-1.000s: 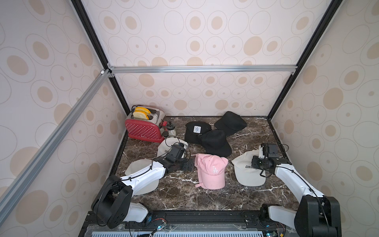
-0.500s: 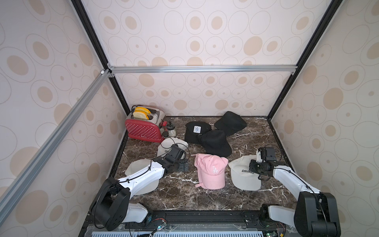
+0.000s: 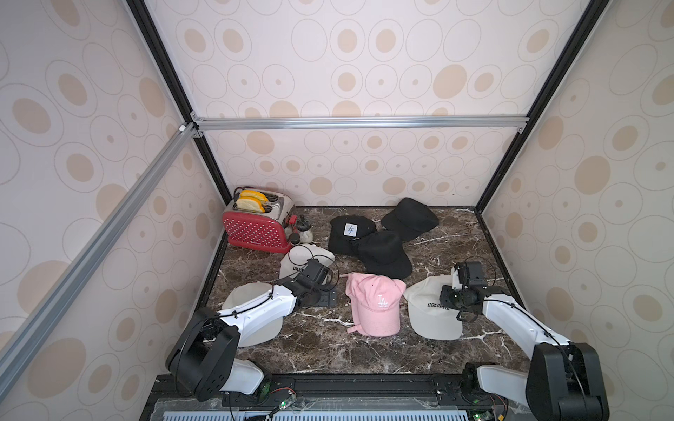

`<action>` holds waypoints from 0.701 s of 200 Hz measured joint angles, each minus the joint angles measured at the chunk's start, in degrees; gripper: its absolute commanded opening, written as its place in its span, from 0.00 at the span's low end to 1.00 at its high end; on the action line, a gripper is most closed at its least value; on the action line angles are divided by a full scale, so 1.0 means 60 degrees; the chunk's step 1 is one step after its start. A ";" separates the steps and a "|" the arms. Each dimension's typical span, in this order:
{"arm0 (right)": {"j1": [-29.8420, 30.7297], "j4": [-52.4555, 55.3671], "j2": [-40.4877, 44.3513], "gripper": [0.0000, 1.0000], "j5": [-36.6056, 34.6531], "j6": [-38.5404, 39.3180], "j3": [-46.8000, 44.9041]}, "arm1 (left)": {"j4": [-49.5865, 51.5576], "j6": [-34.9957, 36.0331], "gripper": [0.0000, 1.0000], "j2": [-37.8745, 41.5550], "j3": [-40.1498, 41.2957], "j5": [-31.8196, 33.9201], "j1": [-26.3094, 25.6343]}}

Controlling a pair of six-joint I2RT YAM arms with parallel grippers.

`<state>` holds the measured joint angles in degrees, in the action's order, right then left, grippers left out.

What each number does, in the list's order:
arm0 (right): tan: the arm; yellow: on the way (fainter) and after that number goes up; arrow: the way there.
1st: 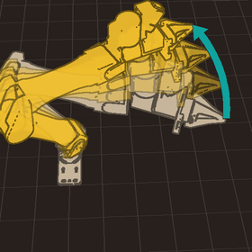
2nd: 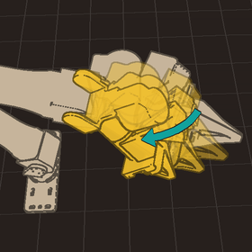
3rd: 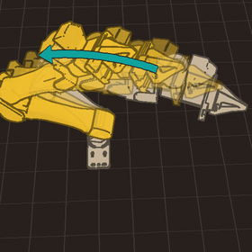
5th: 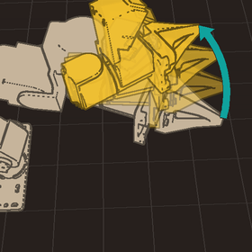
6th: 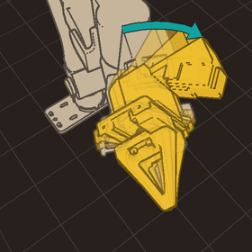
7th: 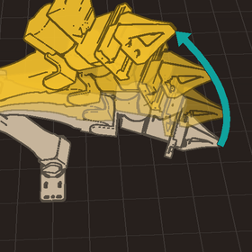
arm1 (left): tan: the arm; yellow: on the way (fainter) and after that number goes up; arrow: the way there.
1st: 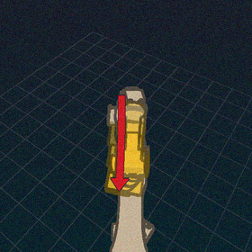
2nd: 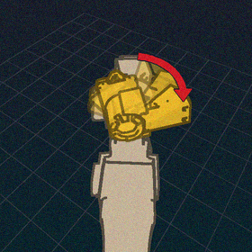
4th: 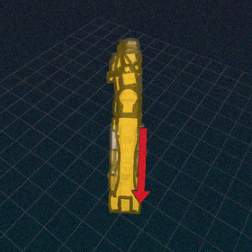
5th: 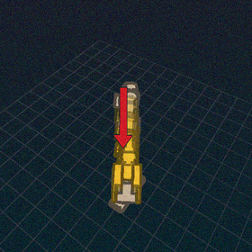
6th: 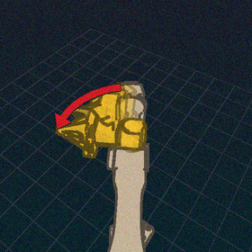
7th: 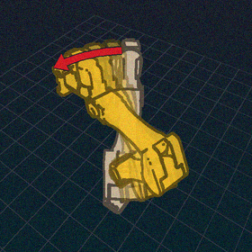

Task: Stack the baseball caps by color
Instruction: Adjust the baseball cap at the center of the board.

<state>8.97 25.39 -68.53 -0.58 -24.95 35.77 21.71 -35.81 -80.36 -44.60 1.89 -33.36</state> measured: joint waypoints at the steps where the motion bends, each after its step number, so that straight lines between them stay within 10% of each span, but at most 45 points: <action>1: 0.0022 -0.0004 0.0011 0.57 -0.0011 0.0011 0.0007 | 0.0000 0.0000 0.99 0.0000 0.0000 0.0004 0.0000; 57: 0.0350 0.0295 0.1377 0.69 -0.0590 -0.0273 0.0459 | -0.0106 -0.0044 0.99 0.0696 0.0040 0.0248 0.0000; 140: 0.0357 -0.2324 0.2444 1.00 0.4411 -0.1162 -0.0357 | -0.1537 -0.0637 0.99 0.2685 0.1104 -0.1326 0.0499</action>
<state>11.11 11.44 -53.87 25.89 -31.92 33.63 12.49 -39.64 -64.25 -37.98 -6.07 -30.37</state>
